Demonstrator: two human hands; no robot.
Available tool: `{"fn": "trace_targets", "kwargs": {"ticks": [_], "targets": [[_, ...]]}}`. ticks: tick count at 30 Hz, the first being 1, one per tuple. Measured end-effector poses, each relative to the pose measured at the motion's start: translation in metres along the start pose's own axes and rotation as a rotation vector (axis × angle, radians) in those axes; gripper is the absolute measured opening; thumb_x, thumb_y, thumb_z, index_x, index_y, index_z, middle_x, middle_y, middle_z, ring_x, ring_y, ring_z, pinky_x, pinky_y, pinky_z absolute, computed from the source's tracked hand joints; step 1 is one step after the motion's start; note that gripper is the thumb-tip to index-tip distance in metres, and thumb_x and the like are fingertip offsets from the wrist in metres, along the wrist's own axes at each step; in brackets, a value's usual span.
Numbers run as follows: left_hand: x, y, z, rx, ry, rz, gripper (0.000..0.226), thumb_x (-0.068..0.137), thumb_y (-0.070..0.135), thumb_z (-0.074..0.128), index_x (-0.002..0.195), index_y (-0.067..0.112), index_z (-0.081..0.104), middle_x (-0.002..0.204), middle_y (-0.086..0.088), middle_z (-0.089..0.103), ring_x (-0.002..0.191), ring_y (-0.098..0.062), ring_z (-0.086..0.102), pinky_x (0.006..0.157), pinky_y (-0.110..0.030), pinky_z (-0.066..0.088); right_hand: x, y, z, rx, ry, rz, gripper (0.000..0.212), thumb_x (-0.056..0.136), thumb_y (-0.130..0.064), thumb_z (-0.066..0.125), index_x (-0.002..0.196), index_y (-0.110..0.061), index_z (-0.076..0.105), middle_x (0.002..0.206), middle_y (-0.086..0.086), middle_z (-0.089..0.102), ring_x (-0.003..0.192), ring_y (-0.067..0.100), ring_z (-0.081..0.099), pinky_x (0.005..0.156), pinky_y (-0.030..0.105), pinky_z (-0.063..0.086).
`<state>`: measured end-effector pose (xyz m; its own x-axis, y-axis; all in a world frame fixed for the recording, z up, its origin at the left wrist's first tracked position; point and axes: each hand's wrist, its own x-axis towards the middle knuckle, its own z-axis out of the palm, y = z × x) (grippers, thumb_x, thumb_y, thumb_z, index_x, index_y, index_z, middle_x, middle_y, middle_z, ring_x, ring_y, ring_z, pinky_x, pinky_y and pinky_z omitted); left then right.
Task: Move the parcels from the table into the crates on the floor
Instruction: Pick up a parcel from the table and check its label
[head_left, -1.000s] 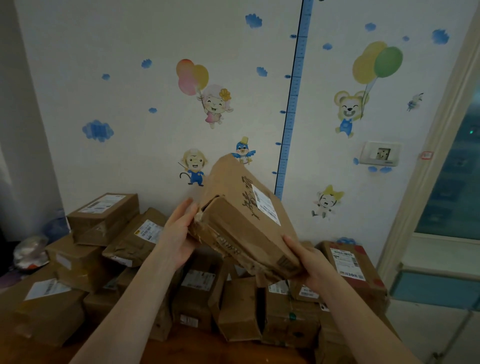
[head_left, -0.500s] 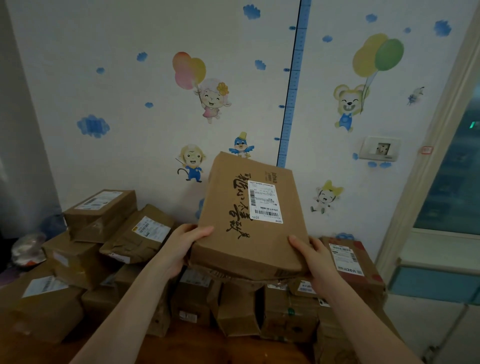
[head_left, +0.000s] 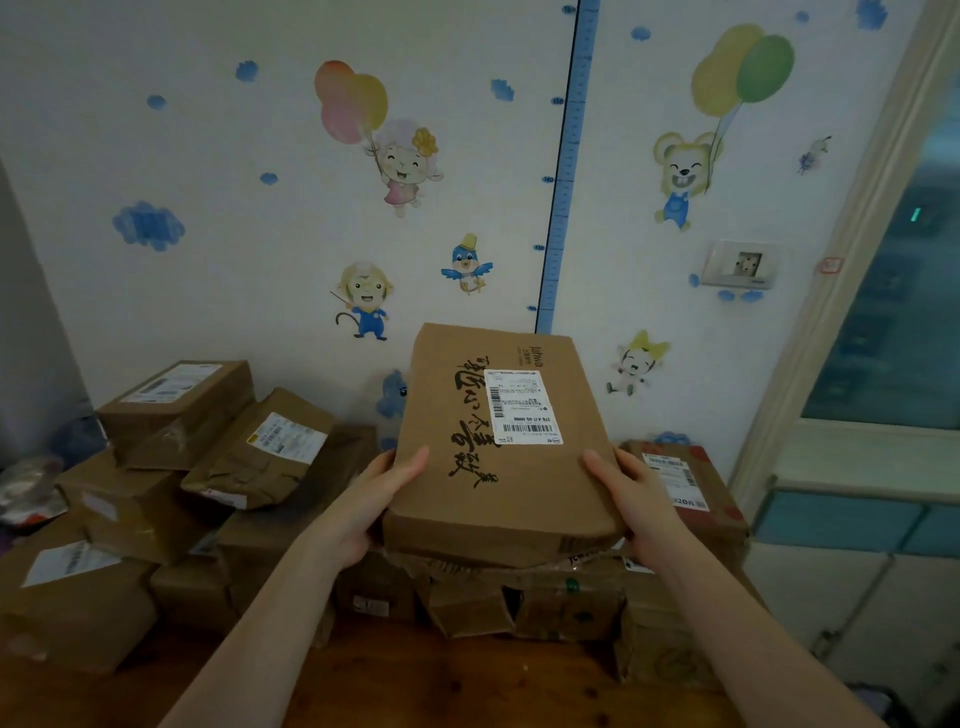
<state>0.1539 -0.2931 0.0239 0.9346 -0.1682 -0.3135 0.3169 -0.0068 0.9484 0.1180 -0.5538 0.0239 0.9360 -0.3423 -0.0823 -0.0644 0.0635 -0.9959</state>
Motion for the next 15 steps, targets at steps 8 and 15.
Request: {"fn": "trace_targets", "kwargs": {"ticks": [8,15], "targets": [[0.014,-0.027,0.012,0.016,0.007,-0.071,0.093,0.072,0.061,0.063,0.149,0.023,0.025,0.139,-0.007,0.046,0.123,-0.029,0.045,0.098,-0.045,0.036,-0.01,0.018,-0.016,-0.094,0.094,0.015,0.053,0.087,-0.039,0.064,0.135,-0.02,0.05,0.112,0.001,0.061,0.103,0.022,0.06,0.093,0.044,0.05],[0.009,-0.046,0.031,-0.014,-0.057,-0.082,0.083,0.076,0.054,0.066,0.144,0.022,0.033,0.128,-0.006,0.056,0.111,-0.025,0.055,0.086,-0.039,0.046,-0.025,0.028,-0.039,-0.084,0.173,0.045,0.051,0.089,-0.039,0.062,0.135,-0.02,0.05,0.122,0.002,0.056,0.107,0.021,0.054,0.094,0.041,0.047]]}}
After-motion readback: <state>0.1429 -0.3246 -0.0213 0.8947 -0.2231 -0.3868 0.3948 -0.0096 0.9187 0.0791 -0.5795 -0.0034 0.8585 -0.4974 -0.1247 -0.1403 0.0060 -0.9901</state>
